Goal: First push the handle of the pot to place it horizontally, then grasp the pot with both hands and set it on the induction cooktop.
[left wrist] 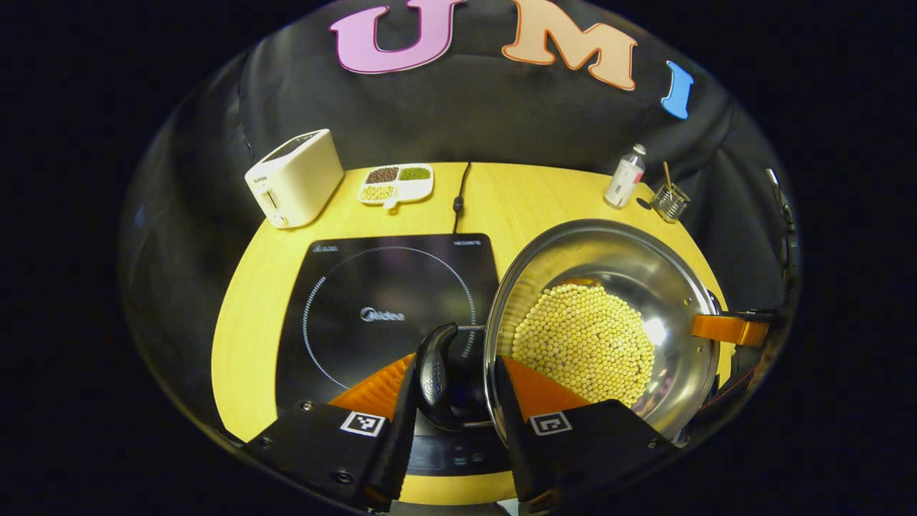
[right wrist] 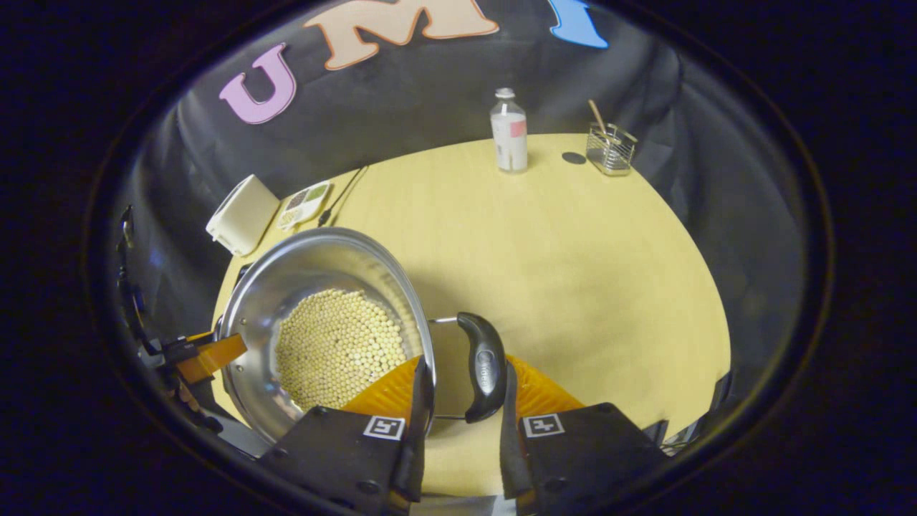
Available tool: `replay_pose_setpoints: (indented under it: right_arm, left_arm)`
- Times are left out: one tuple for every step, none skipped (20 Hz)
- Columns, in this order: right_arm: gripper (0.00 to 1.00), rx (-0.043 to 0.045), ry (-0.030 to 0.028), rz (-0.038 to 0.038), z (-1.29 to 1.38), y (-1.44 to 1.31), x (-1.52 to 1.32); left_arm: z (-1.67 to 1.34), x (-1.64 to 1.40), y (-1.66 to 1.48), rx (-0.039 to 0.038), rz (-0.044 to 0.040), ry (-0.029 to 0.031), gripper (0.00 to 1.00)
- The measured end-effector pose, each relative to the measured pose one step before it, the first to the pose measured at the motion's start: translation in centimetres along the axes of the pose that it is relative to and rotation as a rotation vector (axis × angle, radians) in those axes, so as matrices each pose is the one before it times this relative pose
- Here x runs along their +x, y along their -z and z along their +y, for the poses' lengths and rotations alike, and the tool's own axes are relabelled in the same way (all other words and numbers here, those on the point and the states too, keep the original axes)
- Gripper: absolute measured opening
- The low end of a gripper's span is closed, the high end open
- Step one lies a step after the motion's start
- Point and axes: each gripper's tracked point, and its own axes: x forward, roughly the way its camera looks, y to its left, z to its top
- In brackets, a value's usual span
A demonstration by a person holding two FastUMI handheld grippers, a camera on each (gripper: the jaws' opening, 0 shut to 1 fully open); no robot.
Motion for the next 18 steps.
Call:
replay_pose_setpoints:
  right_arm:
    - [0.39, -0.00387, 0.00512, -0.00972, 1.227, -0.045, 0.029]
    - [0.39, -0.00321, 0.00459, -0.00263, 1.457, -0.051, 0.075]
    - [0.39, 0.00267, 0.00474, -0.00028, 1.687, 0.229, -0.099]
    - [0.39, 0.00207, 0.00339, -0.00075, 1.426, 0.069, -0.046]
    - [0.39, 0.00271, 0.00014, 0.00343, 1.246, 0.286, 0.012]
    - [0.39, 0.00492, -0.00131, 0.00467, 1.197, 0.123, 0.148]
    - [0.4, 0.00478, 0.00081, 0.00808, 1.105, 0.148, 0.212]
    - [0.45, 0.00172, 0.00399, 0.00663, 0.939, 0.063, 0.265]
    - [0.45, -0.00385, 0.00632, 0.00628, 0.818, 0.19, 0.299]
    - [0.45, -0.00314, 0.00378, 0.00756, 0.743, 0.031, 0.176]
    - [0.45, -0.00086, 0.00102, 0.00392, 0.769, 0.117, 0.206]
    - [0.4, 0.00337, 0.00068, 0.00318, 0.64, -0.017, 0.137]
    - [0.4, 0.00549, 0.00201, 0.00229, 0.58, 0.031, 0.19]
    - [0.4, -0.00117, 0.00193, 0.00189, 0.579, -0.097, 0.167]
    - [0.4, -0.00529, 0.00133, 0.00023, 0.599, 0.183, 0.139]
    - [0.4, -0.00361, 0.00029, -0.00144, 0.662, -0.056, 0.225]
    - [0.4, -0.00232, 0.00146, 0.00201, 0.658, 0.082, 0.37]
    - [0.51, -0.0043, 0.00245, 0.00531, 0.7, 0.038, 0.261]
  left_arm:
    - [1.315, -0.039, -0.245, 0.00137, -0.00511, 0.00922, 0.59]
    - [1.483, 0.02, -0.153, -0.0011, -0.00145, 0.00421, 0.59]
    - [1.379, -0.011, -0.23, -0.00475, 0.00149, 0.00023, 0.59]
    - [1.529, -0.124, -0.22, -0.00445, 0.00121, -0.00021, 0.59]
    - [1.252, -0.067, -0.392, 0.00105, -0.00485, 0.00066, 0.59]
    - [1.175, 0.019, -0.354, 0.00675, -0.00472, 0.00181, 0.59]
    - [1.025, 0.093, -0.156, 0.00639, -0.00376, 0.00093, 0.59]
    - [0.985, 0.356, -0.188, 0.00525, 0.0021, -0.00097, 0.58]
    - [0.797, 0.317, -0.097, 0.01192, 0.00979, 0.00117, 0.58]
    - [0.78, 0.242, 0.165, 0.01109, 0.01289, -0.00064, 0.58]
    - [0.707, 0.197, -0.399, -0.00033, -0.01041, -0.0009, 0.6]
    - [0.538, 0.105, -0.365, 0.00194, -0.00327, -0.0015, 0.58]
    - [0.459, 0.021, -0.075, 0.00512, -0.00109, -0.00146, 0.59]
    - [0.601, 0.151, -0.109, 0.00441, -0.00082, -0.00194, 0.58]
    - [0.61, 0.222, -0.158, 0.00386, -0.00659, -0.00159, 0.58]
    - [0.631, 0.246, -0.094, 0.00041, -0.00429, -0.00186, 0.58]
    - [0.667, 0.41, 0.087, -0.00288, 0.00153, -0.00307, 0.59]
    - [0.768, 0.363, 0.118, -0.00728, 0.00541, -0.00578, 0.58]
